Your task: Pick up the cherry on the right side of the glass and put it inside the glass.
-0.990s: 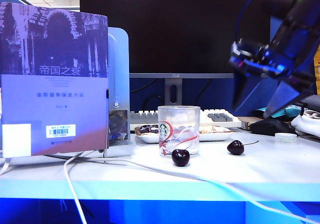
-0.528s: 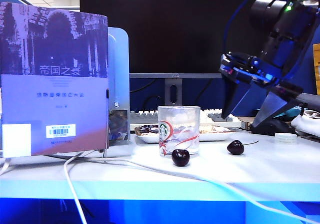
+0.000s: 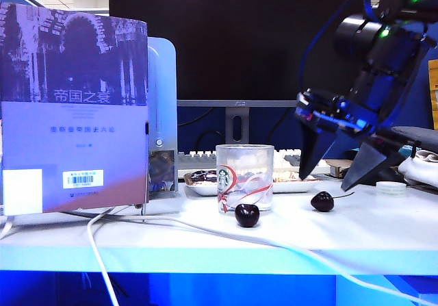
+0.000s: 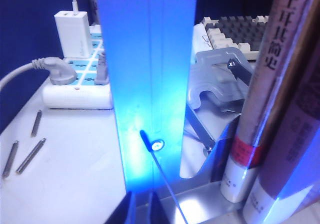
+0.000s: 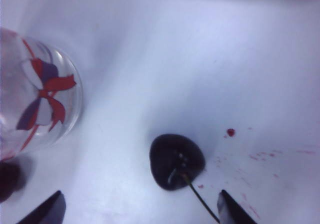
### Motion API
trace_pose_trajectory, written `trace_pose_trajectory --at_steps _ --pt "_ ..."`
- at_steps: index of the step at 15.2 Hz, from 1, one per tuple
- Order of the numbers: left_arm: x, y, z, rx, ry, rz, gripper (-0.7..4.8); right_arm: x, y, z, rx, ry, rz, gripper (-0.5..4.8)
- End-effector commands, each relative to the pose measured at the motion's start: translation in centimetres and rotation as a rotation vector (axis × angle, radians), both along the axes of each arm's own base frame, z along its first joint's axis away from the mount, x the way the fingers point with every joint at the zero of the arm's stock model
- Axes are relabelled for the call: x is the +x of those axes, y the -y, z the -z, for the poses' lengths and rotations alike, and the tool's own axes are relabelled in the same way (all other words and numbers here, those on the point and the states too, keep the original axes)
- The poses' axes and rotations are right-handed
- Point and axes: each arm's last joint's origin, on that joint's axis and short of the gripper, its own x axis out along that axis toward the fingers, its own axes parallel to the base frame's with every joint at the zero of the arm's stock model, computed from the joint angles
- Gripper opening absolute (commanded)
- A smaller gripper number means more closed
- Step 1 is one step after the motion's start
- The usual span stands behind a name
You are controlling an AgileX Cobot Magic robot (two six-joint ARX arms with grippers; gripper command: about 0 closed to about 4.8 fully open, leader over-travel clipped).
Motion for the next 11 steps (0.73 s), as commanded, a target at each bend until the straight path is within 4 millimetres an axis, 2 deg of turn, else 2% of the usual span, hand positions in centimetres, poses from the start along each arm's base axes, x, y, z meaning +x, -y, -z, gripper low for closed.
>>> trace_pose_trajectory --at_steps 1,11 --pt "0.0 0.0 0.1 -0.003 -0.01 0.003 0.53 0.7 -0.2 0.6 -0.013 0.003 0.001 3.98" --pt "0.0 0.0 0.1 -0.003 -0.01 0.003 0.53 1.6 -0.4 2.3 -0.044 -0.01 0.014 3.86"
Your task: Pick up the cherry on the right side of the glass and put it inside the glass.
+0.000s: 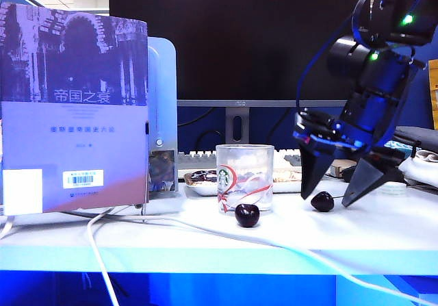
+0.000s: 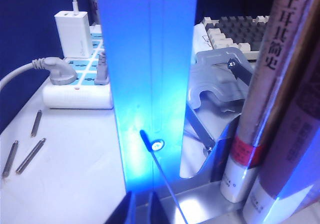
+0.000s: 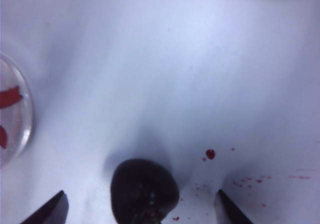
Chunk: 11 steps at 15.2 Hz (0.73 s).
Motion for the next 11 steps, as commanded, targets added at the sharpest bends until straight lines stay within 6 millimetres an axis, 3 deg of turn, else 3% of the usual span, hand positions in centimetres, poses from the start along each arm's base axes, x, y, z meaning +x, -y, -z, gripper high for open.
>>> trace_pose_trajectory --at_steps 1,3,5,8,10,11 --pt "-0.03 0.01 0.11 -0.003 -0.01 0.003 0.53 0.26 -0.15 0.25 0.006 0.005 -0.007 3.86" --pt "-0.03 0.01 0.11 -0.003 -0.01 0.003 0.53 0.32 -0.16 0.54 0.003 -0.004 -0.007 3.78" --pt "-0.03 0.01 0.11 -0.003 -0.01 0.003 0.53 0.32 -0.16 0.57 0.004 -0.005 -0.007 2.71" --pt "-0.03 0.01 0.11 -0.003 -0.01 0.003 0.53 0.29 -0.16 0.58 0.003 -0.008 -0.008 2.58" --pt "-0.03 0.01 0.11 -0.003 -0.01 0.003 0.53 0.31 -0.17 0.57 0.007 -0.006 -0.009 1.66" --pt "-0.03 0.01 0.11 -0.003 -0.01 0.003 0.53 0.32 -0.18 0.56 0.009 -0.005 -0.01 1.57"
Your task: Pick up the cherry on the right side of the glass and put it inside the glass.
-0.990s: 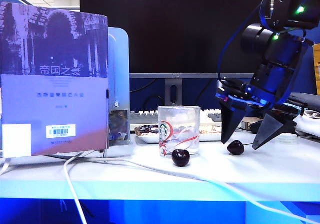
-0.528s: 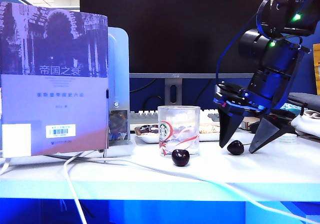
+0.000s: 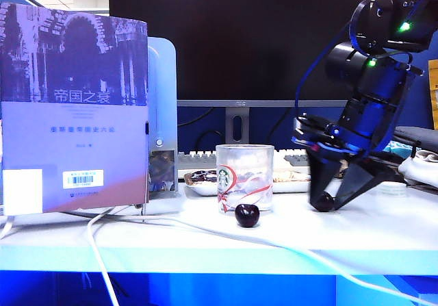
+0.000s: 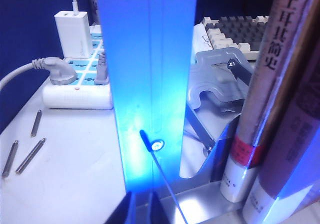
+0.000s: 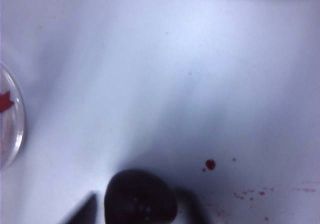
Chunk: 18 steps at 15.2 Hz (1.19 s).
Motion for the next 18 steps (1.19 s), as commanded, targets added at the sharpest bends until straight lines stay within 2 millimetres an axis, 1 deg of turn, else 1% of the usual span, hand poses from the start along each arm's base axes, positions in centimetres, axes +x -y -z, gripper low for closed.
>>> trace_pose_trajectory --at_steps 1,4,5,8,9,11,13,14,15,18 --pt "0.0 0.0 0.1 -0.003 -0.01 0.003 0.53 0.0 -0.1 -0.1 0.017 0.001 -0.01 1.57" --pt "0.0 0.0 0.1 -0.003 -0.01 0.003 0.53 0.2 -0.2 -0.4 0.038 0.024 -0.017 1.58" --pt "0.0 0.0 0.1 -0.003 -0.01 0.003 0.53 0.6 -0.3 -1.0 0.039 0.032 -0.017 1.58" --pt "0.0 0.0 0.1 -0.003 -0.01 0.003 0.53 1.7 -0.6 -3.6 0.047 0.063 -0.017 1.58" --pt "0.0 0.0 0.1 -0.003 -0.01 0.003 0.53 2.0 -0.7 -4.8 0.049 0.068 -0.017 1.58" --pt "0.0 0.0 0.1 -0.003 -0.01 0.003 0.53 2.3 -0.8 -6.5 0.05 0.07 -0.017 1.58" --pt "0.0 0.0 0.1 -0.003 -0.01 0.003 0.53 2.1 -0.7 -8.2 0.068 0.085 -0.031 1.58" --pt "0.0 0.0 0.1 -0.003 -0.01 0.003 0.53 1.8 -0.7 -9.2 0.106 0.104 -0.048 1.58" --pt "0.0 0.0 0.1 -0.003 -0.01 0.003 0.53 1.1 -0.7 -10.4 0.171 0.115 -0.083 1.58" --pt "0.0 0.0 0.1 -0.003 -0.01 0.003 0.53 -0.2 -0.9 -12.5 0.346 0.104 -0.169 1.58"
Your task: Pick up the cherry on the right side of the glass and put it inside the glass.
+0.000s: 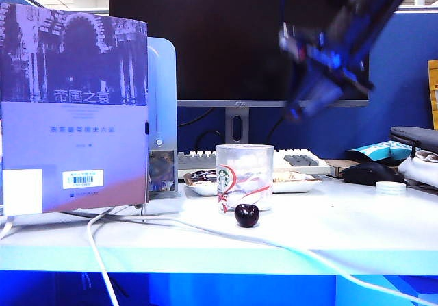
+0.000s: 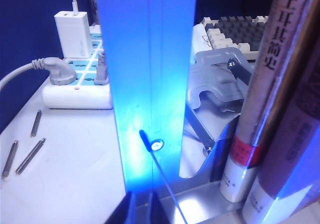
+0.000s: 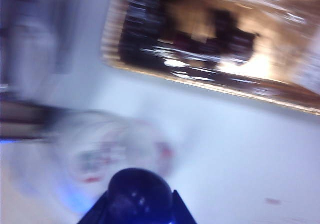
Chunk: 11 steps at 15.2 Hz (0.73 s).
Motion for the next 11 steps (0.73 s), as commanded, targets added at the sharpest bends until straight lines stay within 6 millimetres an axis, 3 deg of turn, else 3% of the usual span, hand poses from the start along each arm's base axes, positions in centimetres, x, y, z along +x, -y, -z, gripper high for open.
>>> trace_pose_trajectory --at_steps 1,8,11 --pt "0.0 0.0 0.1 -0.003 -0.01 0.003 0.53 -1.0 -0.3 -1.5 0.188 -0.027 -0.117 1.58" --pt "0.0 0.0 0.1 -0.003 -0.01 0.003 0.53 -0.8 -0.7 -1.4 0.231 -0.037 -0.152 1.62" --pt "0.0 0.0 0.1 -0.003 -0.01 0.003 0.53 -1.0 -3.0 -0.4 0.213 -0.05 -0.211 1.62"
